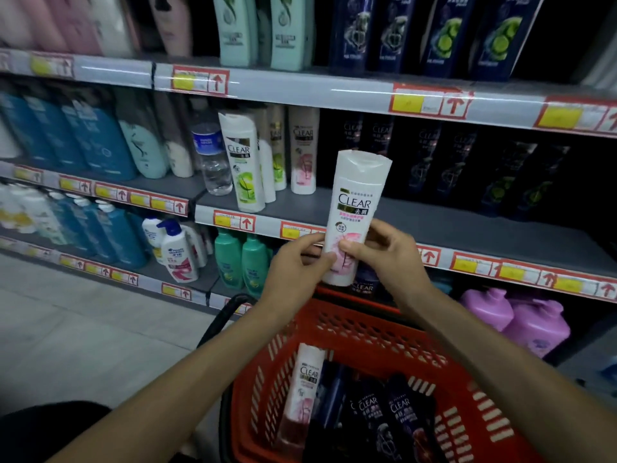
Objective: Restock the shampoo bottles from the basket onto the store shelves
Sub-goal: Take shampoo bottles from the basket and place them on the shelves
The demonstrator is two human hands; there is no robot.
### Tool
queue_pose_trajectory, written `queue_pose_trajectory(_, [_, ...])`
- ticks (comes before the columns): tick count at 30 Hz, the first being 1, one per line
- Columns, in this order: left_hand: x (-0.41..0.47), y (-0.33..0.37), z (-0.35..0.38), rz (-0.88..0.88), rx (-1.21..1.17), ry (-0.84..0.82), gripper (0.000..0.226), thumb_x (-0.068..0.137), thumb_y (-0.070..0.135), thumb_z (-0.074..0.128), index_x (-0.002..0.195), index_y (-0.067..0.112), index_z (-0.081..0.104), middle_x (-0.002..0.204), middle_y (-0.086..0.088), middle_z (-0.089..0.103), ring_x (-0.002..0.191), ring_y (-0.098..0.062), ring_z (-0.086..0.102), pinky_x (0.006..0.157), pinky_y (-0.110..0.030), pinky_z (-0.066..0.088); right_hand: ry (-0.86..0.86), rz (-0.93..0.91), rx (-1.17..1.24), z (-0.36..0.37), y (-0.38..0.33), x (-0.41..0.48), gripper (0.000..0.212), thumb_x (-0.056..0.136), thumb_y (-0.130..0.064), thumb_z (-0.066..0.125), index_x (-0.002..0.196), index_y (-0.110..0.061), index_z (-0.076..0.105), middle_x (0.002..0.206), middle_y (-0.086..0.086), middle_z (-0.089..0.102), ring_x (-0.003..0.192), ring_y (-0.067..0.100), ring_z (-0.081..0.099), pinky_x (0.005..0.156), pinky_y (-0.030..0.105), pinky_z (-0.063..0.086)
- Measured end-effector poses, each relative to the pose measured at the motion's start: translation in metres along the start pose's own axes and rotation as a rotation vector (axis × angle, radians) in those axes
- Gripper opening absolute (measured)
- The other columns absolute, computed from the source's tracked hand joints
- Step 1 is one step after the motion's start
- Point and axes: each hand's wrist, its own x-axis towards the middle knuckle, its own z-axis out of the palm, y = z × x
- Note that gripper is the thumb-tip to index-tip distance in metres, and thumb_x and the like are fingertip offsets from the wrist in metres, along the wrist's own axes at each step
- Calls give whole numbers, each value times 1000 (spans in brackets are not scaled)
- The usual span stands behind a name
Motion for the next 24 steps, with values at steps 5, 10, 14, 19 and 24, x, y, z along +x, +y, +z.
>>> queue_pose_trajectory(5, [47, 2, -21, -1, 60, 125, 39, 91, 10, 70, 128, 23, 67, 102, 7, 74, 89, -11, 72, 87, -39, 60, 64, -103, -140, 35, 0, 61, 45, 78, -7, 85, 121, -14, 73, 105, -3, 79, 96, 14, 76, 85, 38, 62])
queue_pose_trajectory(10, [93, 3, -31, -45, 25, 198, 35, 96, 12, 61, 131, 18, 64, 110, 6, 74, 94, -7, 67, 82, -27, 54, 155, -157, -230, 66, 2, 115, 50, 71, -14, 91, 118, -20, 76, 96, -10, 79, 87, 5, 76, 80, 34, 63])
queue_pose_trajectory(14, [121, -7, -38, -62, -3, 219, 34, 101, 12, 56, 133, 19, 63, 104, 3, 73, 95, -16, 67, 82, -30, 52, 210, -163, -305, 80, 19, 149, 51, 70, -17, 93, 118, -20, 77, 96, -9, 79, 86, 3, 75, 80, 33, 63])
queue_pose_trajectory(19, [155, -21, -37, -75, -57, 219, 33, 103, 10, 54, 135, 14, 63, 106, -1, 71, 102, -23, 68, 76, -25, 53, 298, -165, -394, 93, 33, 187, 50, 66, -26, 95, 114, -23, 78, 94, -9, 79, 85, 5, 74, 79, 35, 63])
queue_pose_trajectory(24, [177, -35, -36, -101, -81, 182, 36, 103, 7, 52, 138, 12, 60, 99, 7, 63, 108, -26, 66, 97, -45, 55, 360, -153, -454, 103, 42, 209, 48, 68, -30, 94, 112, -21, 79, 92, -8, 78, 82, 3, 72, 77, 32, 62])
